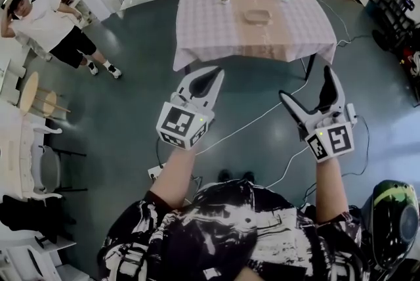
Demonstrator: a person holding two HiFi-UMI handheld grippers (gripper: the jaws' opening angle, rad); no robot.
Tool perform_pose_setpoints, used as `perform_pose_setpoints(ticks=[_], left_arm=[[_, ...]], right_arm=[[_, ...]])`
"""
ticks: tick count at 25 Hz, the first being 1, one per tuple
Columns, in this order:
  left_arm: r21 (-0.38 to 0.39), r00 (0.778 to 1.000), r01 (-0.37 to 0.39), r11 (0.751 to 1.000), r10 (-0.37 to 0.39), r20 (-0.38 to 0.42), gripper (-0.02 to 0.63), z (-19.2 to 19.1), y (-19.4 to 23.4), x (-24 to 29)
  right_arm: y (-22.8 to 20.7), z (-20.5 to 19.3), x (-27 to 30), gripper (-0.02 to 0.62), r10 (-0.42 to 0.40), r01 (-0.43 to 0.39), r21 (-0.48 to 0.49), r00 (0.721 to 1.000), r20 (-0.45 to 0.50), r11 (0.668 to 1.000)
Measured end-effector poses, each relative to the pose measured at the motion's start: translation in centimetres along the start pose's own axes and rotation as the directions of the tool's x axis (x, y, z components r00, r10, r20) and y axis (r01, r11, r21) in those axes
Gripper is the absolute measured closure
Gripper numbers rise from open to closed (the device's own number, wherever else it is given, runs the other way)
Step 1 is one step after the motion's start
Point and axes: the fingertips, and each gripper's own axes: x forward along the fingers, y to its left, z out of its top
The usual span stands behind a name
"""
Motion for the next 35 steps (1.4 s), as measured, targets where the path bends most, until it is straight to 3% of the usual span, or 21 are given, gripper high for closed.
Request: perform_pose_setpoints(ticks=[12, 20, 35], left_arm=[[-0.011, 0.999, 0.04, 0.999, -0.04, -0.003, 0.606, -2.2, 4.7, 1.6], [0.001, 0.999, 0.042, 0.999, -0.042, -0.017, 0.606, -2.9, 4.8, 7.8], [0.04, 0.995, -0.096, 0.995, 0.098, -0.028, 0.606, -2.3, 11.0, 24.5]], right_arm=[[1.1, -1.7, 3.1, 0.02, -0.031, 0.03, -0.03, 0.999, -0.041, 0.999], [-5.2, -3.2, 5.0, 0.02, -0.036, 0.036, -0.012, 0.999, -0.009, 0.999], [-21.2, -5.3, 16.3, 0.02, 0.096, -0.096, -0.019, 0.994, 0.042, 0.995]])
